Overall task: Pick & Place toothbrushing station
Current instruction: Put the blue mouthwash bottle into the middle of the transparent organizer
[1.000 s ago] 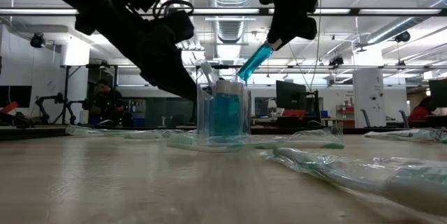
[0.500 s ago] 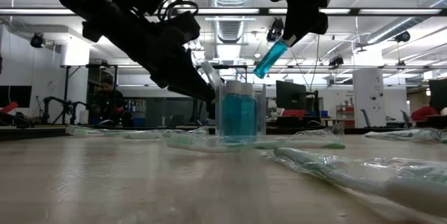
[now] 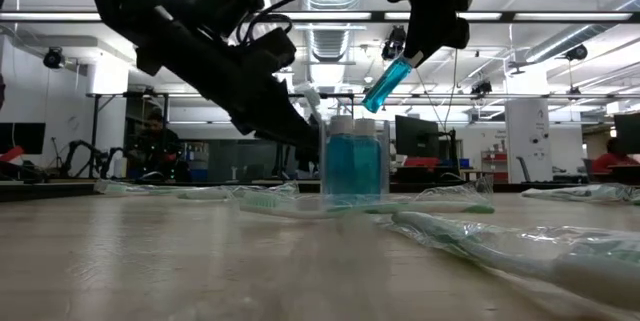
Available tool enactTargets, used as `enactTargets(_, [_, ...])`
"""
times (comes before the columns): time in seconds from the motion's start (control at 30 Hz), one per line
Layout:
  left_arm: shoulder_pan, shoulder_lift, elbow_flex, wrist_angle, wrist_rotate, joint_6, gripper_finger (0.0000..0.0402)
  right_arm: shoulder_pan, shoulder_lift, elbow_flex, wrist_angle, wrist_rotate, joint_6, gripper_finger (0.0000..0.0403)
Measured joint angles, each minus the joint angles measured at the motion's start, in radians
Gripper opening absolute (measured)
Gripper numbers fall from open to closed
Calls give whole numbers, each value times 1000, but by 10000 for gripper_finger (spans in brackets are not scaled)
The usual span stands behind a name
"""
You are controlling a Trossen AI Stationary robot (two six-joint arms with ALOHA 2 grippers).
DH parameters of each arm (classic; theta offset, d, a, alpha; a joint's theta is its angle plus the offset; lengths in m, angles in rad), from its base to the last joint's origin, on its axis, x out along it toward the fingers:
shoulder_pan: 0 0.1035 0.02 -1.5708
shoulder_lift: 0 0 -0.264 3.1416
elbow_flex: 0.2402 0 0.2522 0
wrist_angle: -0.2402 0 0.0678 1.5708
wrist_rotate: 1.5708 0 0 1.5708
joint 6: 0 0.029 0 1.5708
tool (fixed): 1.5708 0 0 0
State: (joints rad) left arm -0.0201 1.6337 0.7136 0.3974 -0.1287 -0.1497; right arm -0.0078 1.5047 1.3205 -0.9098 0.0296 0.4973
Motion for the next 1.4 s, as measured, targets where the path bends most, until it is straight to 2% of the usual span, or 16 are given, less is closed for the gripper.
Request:
enactTargets(0.6, [5, 62, 72, 1, 42, 13, 161, 0, 0, 0, -40, -1, 0, 105])
enactTargets(1.07, [8, -79, 70, -81, 41, 53, 161, 1, 20, -5, -44, -3, 0, 105])
enactTargets(1.4, [19, -291, 70, -167, -22, 167, 161, 1, 55, -9, -52, 23, 12, 105])
